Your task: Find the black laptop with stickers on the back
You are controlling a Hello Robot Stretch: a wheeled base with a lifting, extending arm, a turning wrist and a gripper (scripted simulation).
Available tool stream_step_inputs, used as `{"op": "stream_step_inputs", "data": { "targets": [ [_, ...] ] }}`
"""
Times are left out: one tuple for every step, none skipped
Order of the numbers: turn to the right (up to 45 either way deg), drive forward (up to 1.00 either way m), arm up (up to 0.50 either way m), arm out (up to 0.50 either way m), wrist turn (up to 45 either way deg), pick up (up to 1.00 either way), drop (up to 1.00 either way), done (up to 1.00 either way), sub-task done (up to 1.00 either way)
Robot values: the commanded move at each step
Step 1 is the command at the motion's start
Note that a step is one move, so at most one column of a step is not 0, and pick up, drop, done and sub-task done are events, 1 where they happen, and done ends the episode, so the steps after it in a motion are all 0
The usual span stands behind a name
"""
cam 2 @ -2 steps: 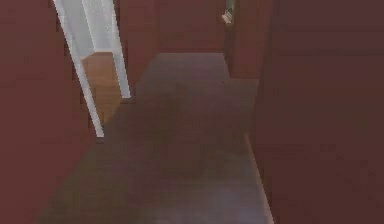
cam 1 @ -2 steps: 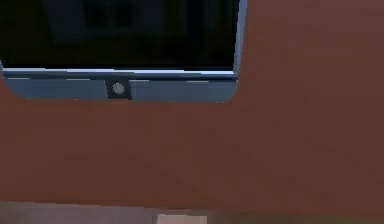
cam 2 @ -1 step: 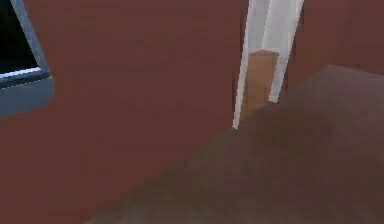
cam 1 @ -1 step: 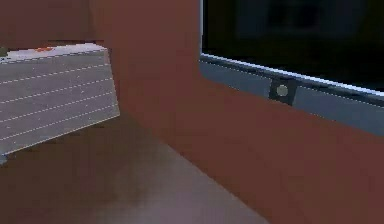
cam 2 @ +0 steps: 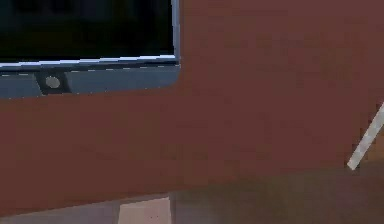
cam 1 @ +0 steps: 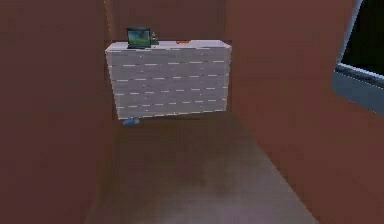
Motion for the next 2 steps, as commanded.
{"op": "stream_step_inputs", "data": {
  "targets": [
    [0.0,1.0,0.0,0.0,0.0,0.0,0.0,0.0,0.0],
    [-3.0,0.0,0.0,0.0,0.0,0.0,0.0,0.0,0.0]
  ]
}}
